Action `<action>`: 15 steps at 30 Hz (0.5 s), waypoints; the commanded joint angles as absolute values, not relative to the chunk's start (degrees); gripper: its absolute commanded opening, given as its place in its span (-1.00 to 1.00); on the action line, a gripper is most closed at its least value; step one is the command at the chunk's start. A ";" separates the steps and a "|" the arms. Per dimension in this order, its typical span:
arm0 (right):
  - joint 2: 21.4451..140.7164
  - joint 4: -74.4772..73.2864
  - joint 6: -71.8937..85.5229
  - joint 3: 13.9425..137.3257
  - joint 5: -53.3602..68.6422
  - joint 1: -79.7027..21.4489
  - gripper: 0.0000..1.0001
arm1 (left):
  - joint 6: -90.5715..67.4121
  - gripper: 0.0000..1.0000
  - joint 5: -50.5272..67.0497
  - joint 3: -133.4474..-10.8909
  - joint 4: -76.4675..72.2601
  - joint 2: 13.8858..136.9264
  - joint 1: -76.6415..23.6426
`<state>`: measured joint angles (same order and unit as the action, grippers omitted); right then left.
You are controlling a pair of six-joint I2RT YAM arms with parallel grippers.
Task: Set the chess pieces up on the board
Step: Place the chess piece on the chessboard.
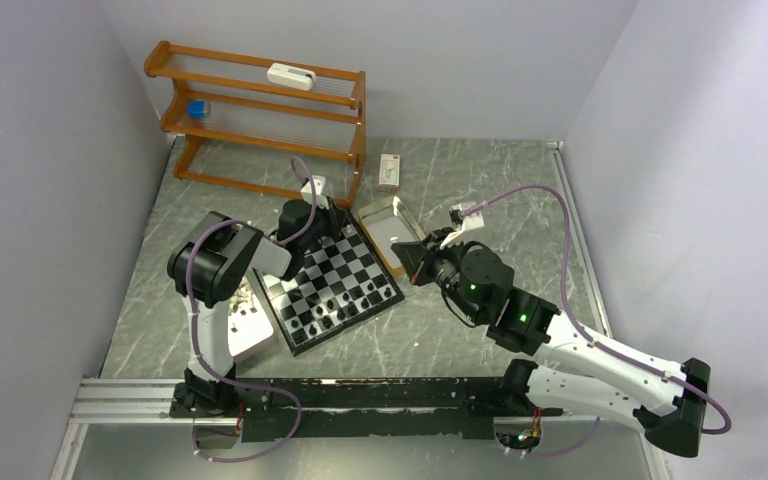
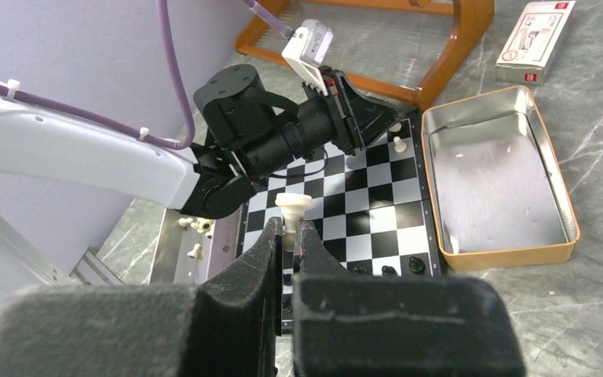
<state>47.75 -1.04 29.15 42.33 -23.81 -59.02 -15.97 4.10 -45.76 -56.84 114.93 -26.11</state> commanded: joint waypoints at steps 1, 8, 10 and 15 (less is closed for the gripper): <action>46.88 -1.23 29.11 42.90 -25.98 -58.91 -1.00 | -16.11 -0.58 5.62 -44.61 -62.82 114.71 -26.54; 46.20 -1.96 30.30 42.28 -25.65 -58.95 -1.00 | -15.96 -0.40 5.34 -44.84 -62.51 115.28 -26.54; 45.67 -2.27 30.53 42.14 -25.85 -58.94 -1.00 | -16.31 -0.36 5.49 -44.87 -62.76 115.46 -26.52; 44.80 -2.46 30.91 41.84 -26.56 -58.98 -1.00 | -16.94 -0.42 5.80 -45.55 -62.17 115.88 -26.54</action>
